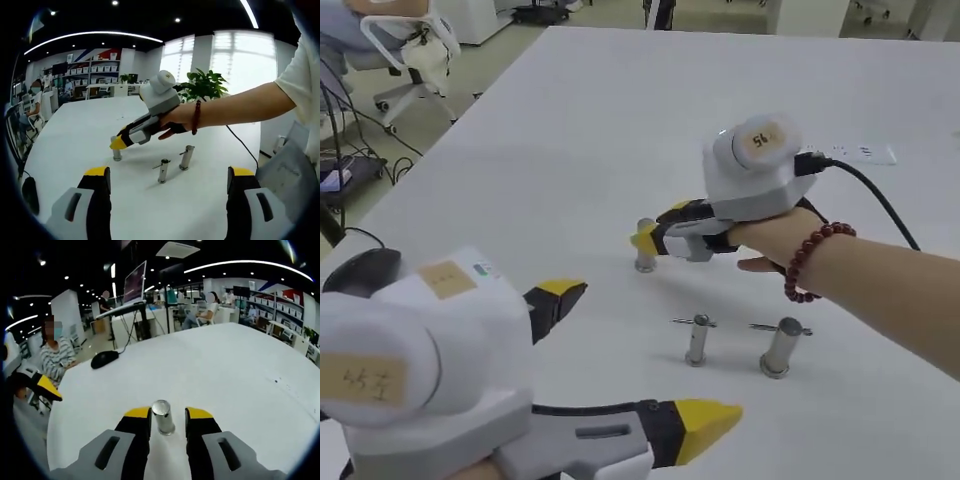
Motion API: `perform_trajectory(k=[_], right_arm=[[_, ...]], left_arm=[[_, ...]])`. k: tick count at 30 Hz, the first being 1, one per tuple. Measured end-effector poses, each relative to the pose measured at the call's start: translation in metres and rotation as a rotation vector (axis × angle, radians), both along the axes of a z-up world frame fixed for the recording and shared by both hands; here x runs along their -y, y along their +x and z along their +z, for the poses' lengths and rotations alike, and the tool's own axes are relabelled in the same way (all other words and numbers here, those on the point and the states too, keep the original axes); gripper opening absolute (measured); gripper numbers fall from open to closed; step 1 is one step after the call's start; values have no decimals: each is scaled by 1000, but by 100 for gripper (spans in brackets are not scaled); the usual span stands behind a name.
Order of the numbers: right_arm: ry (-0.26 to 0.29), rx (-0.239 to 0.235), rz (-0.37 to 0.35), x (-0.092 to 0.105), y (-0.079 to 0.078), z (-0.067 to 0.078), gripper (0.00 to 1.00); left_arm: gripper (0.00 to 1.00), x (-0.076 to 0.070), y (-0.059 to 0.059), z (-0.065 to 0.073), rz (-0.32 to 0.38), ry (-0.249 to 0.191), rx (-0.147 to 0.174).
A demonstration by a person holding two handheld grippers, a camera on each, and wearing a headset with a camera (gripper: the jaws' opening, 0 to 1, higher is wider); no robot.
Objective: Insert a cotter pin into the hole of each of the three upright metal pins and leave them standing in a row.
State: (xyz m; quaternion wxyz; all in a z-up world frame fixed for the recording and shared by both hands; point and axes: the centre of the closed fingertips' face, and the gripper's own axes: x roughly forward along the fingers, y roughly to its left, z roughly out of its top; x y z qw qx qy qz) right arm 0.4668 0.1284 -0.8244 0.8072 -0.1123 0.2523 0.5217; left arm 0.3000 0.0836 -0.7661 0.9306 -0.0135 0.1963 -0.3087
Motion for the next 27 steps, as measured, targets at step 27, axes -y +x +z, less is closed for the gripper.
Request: perform_trajectory(k=[27], right_arm=[[-30, 38, 48, 14, -15, 11, 13]], left_arm=[[93, 0, -2, 3, 3, 19, 7]])
